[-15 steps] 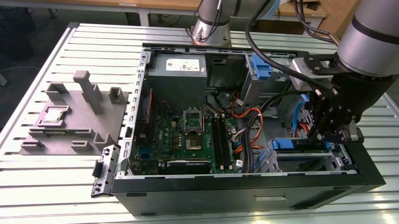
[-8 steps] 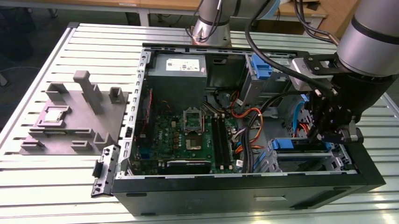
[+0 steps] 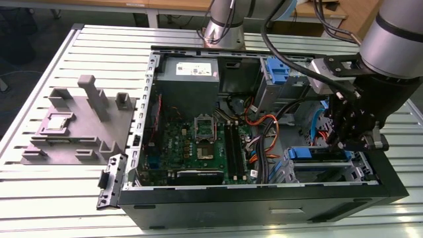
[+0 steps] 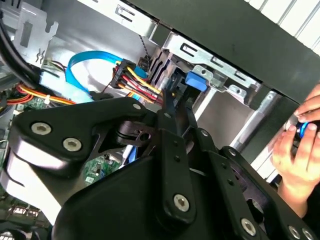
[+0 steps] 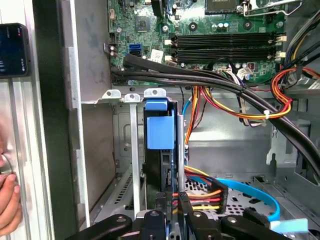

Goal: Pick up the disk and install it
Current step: 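Insert the first disk wire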

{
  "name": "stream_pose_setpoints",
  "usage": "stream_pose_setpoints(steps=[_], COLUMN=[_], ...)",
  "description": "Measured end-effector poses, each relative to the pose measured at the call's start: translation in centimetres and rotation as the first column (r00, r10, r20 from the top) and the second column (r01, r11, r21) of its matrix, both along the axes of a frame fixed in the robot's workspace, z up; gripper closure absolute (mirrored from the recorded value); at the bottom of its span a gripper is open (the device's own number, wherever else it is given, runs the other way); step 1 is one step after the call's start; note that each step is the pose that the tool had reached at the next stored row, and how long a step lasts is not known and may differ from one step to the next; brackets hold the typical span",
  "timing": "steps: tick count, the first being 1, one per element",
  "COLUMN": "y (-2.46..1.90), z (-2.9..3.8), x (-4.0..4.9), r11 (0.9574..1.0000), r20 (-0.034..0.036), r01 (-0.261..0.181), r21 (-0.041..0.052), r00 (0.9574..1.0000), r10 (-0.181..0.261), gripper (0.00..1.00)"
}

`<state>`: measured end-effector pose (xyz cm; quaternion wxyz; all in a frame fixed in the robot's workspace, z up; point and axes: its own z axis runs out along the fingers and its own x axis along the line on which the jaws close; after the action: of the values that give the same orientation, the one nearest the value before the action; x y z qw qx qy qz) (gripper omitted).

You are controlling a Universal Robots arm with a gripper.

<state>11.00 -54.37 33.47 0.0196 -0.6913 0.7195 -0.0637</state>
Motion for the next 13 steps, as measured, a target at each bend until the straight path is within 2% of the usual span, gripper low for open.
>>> stream_pose_setpoints(steps=[6,7,8,9,10,13], y=[0.00,0.00,0.00,0.00,0.00,0.00], z=[1.22,1.23,1.23,1.23,1.24,1.24], x=[0.01,0.01,0.01,0.02,0.02,0.02], r11=[1.0000,1.0000,1.0000,1.0000,1.0000,1.0000], r20=[-0.0051,-0.0059,-0.0060,-0.0061,-0.0061,-0.0061], r01=[0.000,0.000,0.000,0.000,0.000,0.000], r21=[0.0008,0.0011,0.0012,0.0012,0.0011,0.0009], r00=[1.0000,1.0000,1.0000,1.0000,1.0000,1.0000], r10=[0.000,0.000,0.000,0.000,0.000,0.000], gripper=[0.78,0.78,0.84,0.84,0.90,0.90])
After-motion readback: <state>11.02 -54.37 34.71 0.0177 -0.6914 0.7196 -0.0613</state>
